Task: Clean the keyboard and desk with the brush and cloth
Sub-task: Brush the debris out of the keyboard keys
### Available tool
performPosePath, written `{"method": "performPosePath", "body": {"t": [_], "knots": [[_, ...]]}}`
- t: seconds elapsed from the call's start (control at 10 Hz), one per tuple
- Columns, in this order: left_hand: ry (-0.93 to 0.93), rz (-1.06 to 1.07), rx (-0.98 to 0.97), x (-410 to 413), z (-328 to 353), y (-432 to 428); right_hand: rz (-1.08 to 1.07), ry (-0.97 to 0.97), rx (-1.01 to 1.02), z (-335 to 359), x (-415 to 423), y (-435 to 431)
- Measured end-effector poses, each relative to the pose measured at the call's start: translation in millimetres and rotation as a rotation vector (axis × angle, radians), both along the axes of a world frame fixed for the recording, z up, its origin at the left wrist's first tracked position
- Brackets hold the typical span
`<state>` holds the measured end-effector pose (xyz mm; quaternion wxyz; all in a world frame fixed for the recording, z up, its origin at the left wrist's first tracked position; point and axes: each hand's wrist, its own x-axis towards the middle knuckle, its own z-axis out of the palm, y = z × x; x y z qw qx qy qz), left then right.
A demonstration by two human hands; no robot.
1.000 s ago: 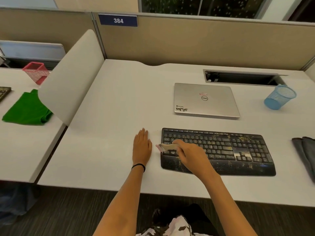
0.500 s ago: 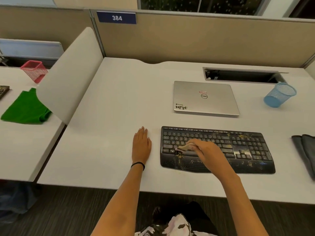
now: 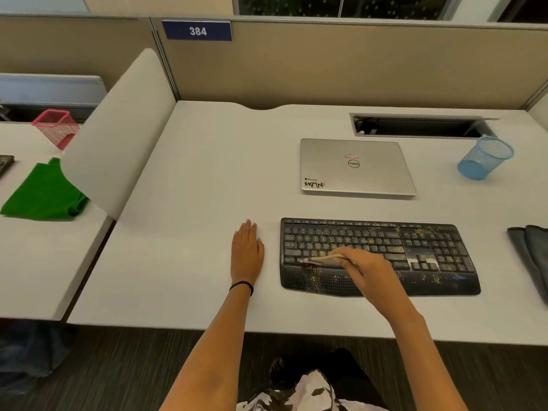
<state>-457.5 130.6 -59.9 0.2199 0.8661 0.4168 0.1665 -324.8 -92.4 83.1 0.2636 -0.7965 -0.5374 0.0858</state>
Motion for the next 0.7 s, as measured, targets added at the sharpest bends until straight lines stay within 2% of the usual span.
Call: {"method": "performPosePath", "body": {"t": [0.2, 0.3, 0.7], "knots": [[0.002, -0.001, 0.006, 0.3, 0.4, 0.4, 0.007, 0.06, -0.092, 1.5, -2.2, 4.5], [0.0, 0.001, 0.005, 0.1, 0.4, 0.2, 0.002, 0.057, -0.043, 1.9, -2.8, 6.4], [0.0, 0.003, 0.0, 0.5, -0.8, 0.8, 0.005, 0.05, -0.085, -1.8, -3.9, 8.3]]}}
